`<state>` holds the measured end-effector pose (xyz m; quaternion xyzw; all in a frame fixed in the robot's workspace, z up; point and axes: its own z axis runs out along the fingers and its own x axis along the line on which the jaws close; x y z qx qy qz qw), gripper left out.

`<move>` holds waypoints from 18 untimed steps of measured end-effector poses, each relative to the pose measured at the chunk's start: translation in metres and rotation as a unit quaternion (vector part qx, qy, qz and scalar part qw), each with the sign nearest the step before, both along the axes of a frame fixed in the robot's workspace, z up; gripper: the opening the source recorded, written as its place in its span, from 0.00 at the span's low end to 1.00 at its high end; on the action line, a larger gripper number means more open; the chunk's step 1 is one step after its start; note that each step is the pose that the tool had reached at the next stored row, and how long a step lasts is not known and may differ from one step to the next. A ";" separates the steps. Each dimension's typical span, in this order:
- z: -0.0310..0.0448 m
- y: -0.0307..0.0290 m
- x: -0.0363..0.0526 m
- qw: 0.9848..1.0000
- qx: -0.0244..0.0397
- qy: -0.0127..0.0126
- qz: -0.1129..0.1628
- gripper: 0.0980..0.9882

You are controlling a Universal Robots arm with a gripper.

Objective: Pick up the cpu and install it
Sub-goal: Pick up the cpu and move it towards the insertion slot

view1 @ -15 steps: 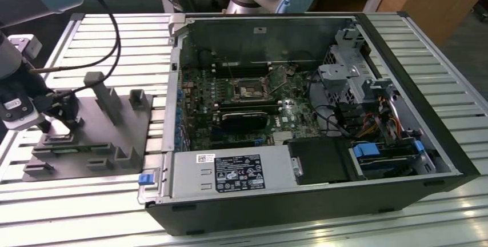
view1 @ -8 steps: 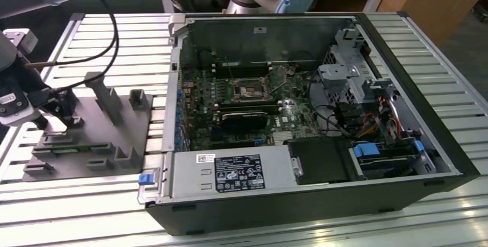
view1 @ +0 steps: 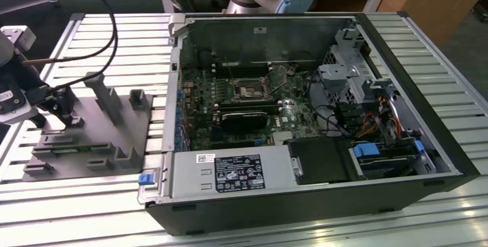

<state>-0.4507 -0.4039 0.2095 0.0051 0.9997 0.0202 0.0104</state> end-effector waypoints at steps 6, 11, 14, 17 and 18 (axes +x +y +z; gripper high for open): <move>0.0060 0.0001 0.0000 1.000 0.000 0.000 0.000 0.49; 0.0095 0.0001 0.0000 1.000 0.000 0.000 0.000 0.49; 0.0119 0.0001 0.0000 1.000 0.000 0.000 0.000 0.49; 0.0136 0.0001 0.0000 1.000 0.000 0.000 0.000 0.49; 0.0140 0.0001 0.0000 1.000 0.000 0.000 0.000 0.49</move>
